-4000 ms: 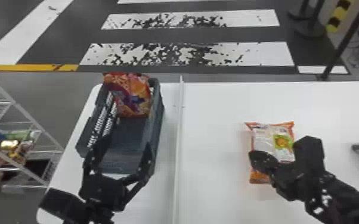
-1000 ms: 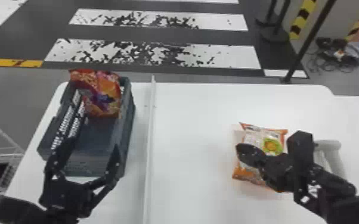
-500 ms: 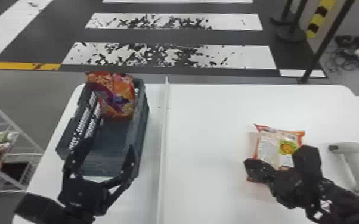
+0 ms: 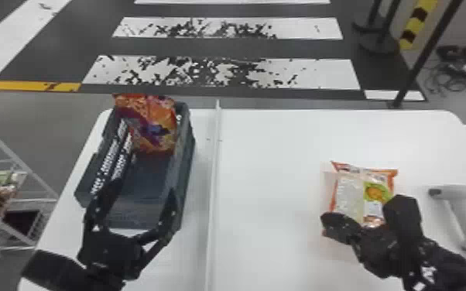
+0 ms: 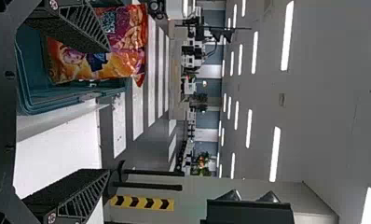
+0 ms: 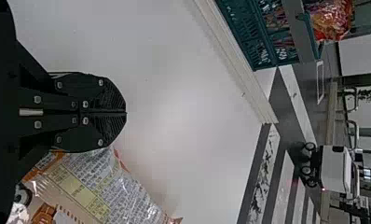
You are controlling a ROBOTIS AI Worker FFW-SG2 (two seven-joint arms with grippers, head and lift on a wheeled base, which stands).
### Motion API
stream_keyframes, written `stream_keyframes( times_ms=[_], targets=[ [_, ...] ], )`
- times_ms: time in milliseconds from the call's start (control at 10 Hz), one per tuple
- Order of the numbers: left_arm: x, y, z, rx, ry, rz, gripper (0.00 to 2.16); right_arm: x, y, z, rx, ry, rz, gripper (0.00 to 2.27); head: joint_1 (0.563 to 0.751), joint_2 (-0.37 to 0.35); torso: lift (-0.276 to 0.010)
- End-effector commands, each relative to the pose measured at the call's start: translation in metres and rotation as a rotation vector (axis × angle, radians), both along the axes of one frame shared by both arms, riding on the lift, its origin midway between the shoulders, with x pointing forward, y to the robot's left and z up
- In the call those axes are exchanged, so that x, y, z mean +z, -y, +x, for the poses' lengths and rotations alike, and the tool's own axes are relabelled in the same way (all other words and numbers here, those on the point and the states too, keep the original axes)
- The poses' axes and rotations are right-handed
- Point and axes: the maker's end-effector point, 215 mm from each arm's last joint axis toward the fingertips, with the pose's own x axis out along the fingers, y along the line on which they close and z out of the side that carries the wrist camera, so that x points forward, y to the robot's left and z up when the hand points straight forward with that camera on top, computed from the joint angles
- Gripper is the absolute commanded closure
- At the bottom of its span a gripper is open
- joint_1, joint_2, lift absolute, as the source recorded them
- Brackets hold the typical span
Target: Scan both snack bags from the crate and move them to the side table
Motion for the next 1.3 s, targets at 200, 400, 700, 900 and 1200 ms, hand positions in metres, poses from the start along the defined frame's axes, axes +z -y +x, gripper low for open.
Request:
stream_keyframes(
  times_ms=[200,400,700,900,1200],
  targets=[
    [-0.001,0.0,0.0,0.002,-0.002,-0.002,0.08,-0.001,0.014,0.001,-0.018,0.002,-0.018,2.25,0.695,0.037,-0.075],
    [-0.001,0.0,0.0,0.003,0.0,-0.004,0.08,-0.001,0.021,0.001,-0.027,0.004,-0.023,2.25,0.695,0.026,-0.075],
    [-0.001,0.0,0.0,0.003,0.0,-0.004,0.08,0.013,0.019,-0.001,-0.023,0.016,0.006,2.25,0.695,0.011,-0.075],
    [-0.001,0.001,-0.001,0.004,-0.002,-0.005,0.08,0.055,0.01,0.012,-0.03,0.077,0.071,2.25,0.695,0.02,-0.075],
    [0.001,0.0,-0.004,0.004,-0.001,-0.001,0.08,0.06,0.038,0.075,-0.123,0.109,0.055,2.25,0.695,0.014,-0.075]
  ],
)
